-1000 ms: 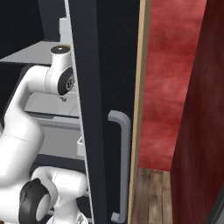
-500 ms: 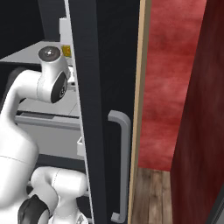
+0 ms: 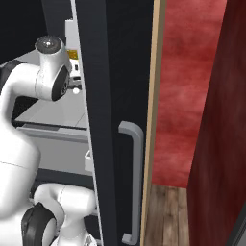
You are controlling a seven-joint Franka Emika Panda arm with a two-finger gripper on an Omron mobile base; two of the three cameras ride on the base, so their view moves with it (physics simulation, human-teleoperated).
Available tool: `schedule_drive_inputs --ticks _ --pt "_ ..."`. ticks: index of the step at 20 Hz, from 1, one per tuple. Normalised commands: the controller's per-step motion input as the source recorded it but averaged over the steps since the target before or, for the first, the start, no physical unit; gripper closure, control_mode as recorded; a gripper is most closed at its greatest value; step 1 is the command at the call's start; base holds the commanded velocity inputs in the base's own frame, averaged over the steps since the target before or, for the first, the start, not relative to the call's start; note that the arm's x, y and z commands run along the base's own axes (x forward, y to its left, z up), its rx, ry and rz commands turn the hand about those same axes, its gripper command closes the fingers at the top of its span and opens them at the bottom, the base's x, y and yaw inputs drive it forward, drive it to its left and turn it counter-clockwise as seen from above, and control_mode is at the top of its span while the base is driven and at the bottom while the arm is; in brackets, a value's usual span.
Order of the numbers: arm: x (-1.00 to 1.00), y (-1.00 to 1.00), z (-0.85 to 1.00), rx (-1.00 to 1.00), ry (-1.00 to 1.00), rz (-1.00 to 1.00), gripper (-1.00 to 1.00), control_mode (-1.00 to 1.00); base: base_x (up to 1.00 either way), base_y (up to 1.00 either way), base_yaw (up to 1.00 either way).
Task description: Pick the cheese from the fridge and the cheese grater from the cabinet and place them next to the salad bowl.
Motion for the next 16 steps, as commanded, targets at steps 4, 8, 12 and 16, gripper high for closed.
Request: schedule_drive_inputs --ticks 4,8,12,16 --pt "0.26 0.18 0.42 0.0 0.0 0.0 -1.0 -1.0 0.0 0.0 0.0" --pt "0.44 0.24 0.2 0.02 0.0 0.02 -1.0 -1.0 0.0 0.0 0.0" --pt "0.51 0.16 0.11 0.03 0.0 0.04 -1.0 -1.0 0.0 0.0 0.0" --pt "0.52 0.04 0.22 0.02 0.01 0.01 -1.0 -1.0 0.0 0.0 0.0"
